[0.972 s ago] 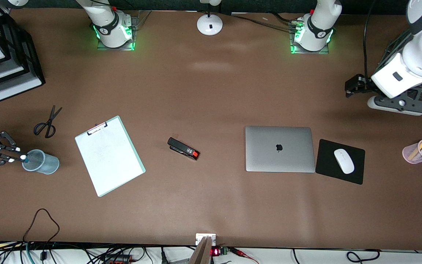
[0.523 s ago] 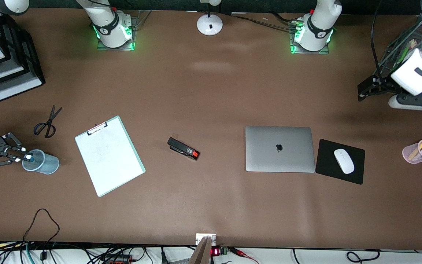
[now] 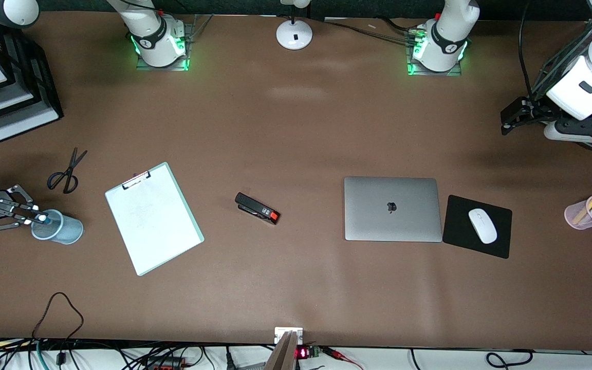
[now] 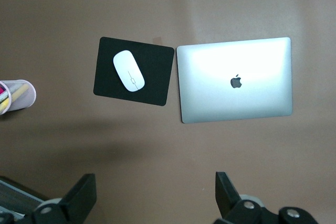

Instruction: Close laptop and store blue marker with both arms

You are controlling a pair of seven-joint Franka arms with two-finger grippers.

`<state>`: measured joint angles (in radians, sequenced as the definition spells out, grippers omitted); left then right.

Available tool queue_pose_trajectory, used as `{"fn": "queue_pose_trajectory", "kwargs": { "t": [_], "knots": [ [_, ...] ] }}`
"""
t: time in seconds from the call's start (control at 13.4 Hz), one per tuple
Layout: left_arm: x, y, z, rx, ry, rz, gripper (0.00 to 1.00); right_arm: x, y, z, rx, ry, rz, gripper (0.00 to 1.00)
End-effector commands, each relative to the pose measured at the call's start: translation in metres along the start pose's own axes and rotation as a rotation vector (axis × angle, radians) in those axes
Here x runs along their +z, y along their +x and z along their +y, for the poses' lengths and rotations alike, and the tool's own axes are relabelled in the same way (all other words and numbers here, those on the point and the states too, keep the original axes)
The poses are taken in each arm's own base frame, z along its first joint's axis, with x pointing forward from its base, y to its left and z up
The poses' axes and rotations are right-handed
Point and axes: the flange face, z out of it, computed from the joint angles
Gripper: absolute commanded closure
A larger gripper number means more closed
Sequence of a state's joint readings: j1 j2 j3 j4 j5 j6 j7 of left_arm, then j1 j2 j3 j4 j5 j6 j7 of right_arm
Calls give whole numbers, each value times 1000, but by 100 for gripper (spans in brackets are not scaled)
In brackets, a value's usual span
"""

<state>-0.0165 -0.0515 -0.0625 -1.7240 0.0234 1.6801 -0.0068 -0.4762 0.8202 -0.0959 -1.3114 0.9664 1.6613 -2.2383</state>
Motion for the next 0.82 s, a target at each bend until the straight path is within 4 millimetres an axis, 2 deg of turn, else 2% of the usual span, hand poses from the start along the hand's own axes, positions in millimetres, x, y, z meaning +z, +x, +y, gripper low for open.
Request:
{"fn": "queue_pose_trajectory", "kwargs": {
  "t": [0.0,0.15,0.45,0.75],
  "knots": [
    [-7,6,3,20,5,-9,0,7,-20,2,22,-32,85,94],
    [-7,5,4,21,6,-10,0,12,-28,3,35,-50,108,94],
    [-7,5,6,25,6,-10,0,11,-30,13,17,-63,98,93],
    [-7,5,4,24,4,-15,0,6,-37,12,18,-73,93,93]
  ]
}}
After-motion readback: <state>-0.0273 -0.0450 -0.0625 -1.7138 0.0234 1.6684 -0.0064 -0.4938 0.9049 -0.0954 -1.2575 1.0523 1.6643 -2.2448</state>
